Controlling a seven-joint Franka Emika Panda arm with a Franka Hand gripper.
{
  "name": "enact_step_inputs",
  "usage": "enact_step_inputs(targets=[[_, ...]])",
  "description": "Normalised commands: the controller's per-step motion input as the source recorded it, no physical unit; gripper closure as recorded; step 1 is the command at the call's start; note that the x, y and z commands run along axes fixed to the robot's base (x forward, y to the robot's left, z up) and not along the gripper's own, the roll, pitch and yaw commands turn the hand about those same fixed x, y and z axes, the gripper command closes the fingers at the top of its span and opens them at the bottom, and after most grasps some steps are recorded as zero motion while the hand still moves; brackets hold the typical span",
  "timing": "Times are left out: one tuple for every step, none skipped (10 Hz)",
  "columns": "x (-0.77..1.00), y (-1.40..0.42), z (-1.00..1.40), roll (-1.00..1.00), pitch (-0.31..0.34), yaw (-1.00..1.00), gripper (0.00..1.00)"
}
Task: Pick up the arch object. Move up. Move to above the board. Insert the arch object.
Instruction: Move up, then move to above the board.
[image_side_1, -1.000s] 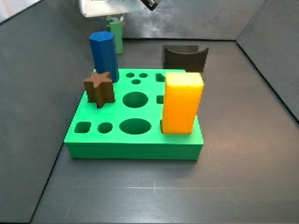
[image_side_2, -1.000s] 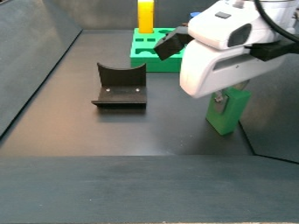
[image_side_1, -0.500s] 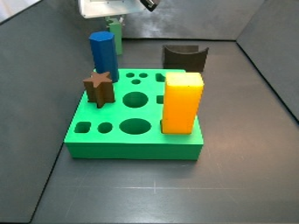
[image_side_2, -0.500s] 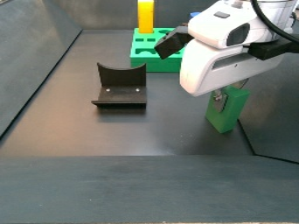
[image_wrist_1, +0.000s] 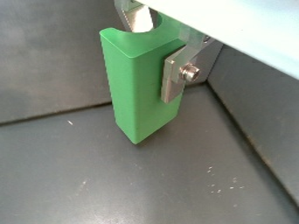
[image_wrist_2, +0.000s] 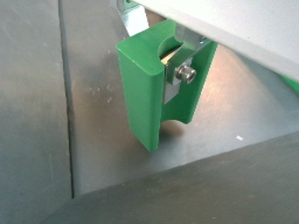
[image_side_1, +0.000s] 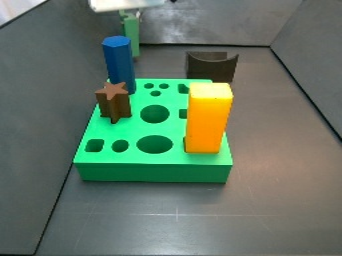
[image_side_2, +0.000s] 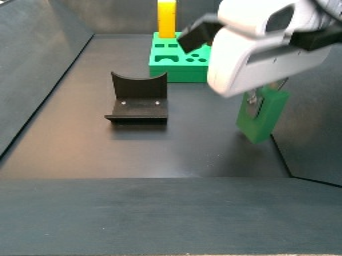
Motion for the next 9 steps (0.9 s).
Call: enact_step_inputs(targets=[[-0.02, 0.02, 0.48, 0.04, 0.042, -0.04, 1.0], [-0.03, 0.01, 0.34, 0.06, 0.047, -0.03, 1.0], [-0.16, 0.17, 1.0, 0.45, 0.165, 0.0, 1.0], [-0.16, 0.17, 1.0, 0.44, 0.159, 0.03, 1.0], [-0.16, 0.15, 1.0, 0.4, 0.144, 0.04, 1.0], [-0.15, 0.14, 1.0, 0.3, 0.103, 0.04, 1.0], [-0.15, 0.14, 1.0, 0.25, 0.082, 0.04, 1.0], [-0.14, 0.13, 1.0, 0.17, 0.053, 0.03, 1.0], [-0.14, 0.12, 1.0, 0.14, 0.05, 0.03, 1.0]])
